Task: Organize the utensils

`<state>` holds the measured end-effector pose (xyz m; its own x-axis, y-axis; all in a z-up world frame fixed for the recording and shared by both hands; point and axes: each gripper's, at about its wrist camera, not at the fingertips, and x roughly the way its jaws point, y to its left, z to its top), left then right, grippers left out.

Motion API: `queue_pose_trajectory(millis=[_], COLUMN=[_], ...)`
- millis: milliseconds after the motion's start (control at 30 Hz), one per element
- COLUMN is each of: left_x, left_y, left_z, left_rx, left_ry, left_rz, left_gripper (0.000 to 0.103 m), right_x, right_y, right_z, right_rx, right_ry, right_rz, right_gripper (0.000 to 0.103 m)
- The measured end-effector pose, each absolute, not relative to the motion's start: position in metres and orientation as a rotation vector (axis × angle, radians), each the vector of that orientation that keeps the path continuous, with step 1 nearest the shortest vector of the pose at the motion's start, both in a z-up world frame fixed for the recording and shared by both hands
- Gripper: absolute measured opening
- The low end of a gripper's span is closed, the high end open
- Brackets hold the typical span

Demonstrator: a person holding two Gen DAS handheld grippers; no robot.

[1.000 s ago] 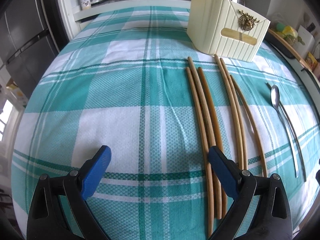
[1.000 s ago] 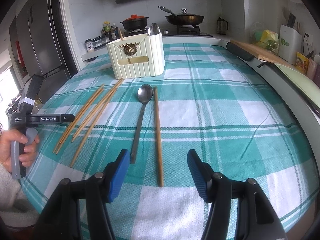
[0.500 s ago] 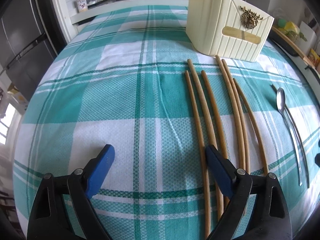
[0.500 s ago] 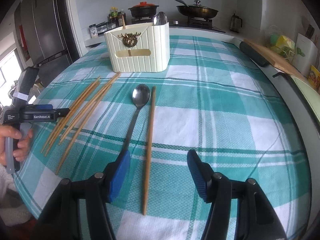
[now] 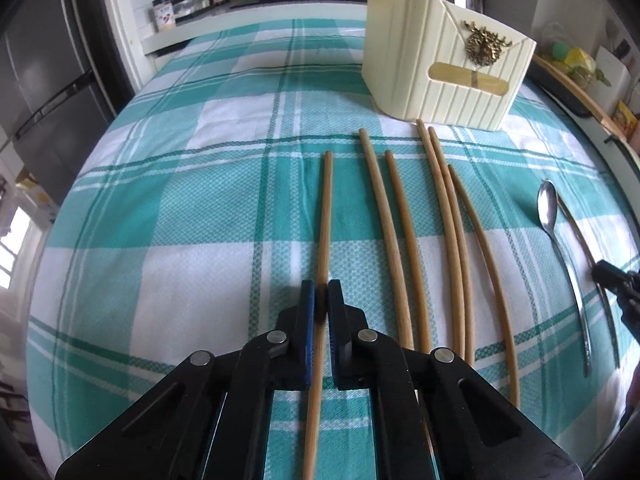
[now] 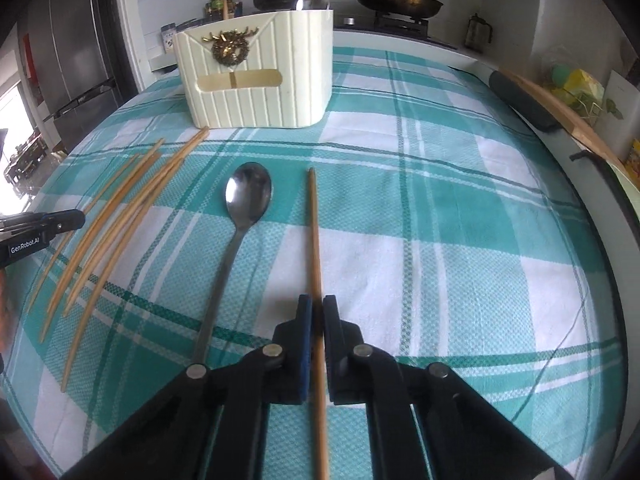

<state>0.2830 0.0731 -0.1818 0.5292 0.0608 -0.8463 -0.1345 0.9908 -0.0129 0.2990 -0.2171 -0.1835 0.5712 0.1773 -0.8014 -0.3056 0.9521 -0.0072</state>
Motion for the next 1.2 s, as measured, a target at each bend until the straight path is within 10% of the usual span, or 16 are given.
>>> queue_pose_trajectory(millis=[300, 500, 1200], left_x=[0.240, 0.240, 0.331], left_y=[0.101, 0.113, 0.117], left_z=[-0.182, -0.170, -0.186], left_rx=[-0.153, -0.177, 0.007], left_ry=[1.016, 1.005, 1.180], left_rz=[0.149, 0.048, -0.032], left_gripper=[0.008, 0.056, 0.054], right_x=[0.259, 0.266, 0.350], right_y=[-0.256, -0.266, -0.243], right_z=[-0.182, -0.171, -0.181], right_rx=[-0.178, -0.087, -0.214], right_ry=[0.950, 0.967, 1.183], right_rz=[0.203, 0.277, 0.403], right_gripper=[0.007, 0.037, 0.037])
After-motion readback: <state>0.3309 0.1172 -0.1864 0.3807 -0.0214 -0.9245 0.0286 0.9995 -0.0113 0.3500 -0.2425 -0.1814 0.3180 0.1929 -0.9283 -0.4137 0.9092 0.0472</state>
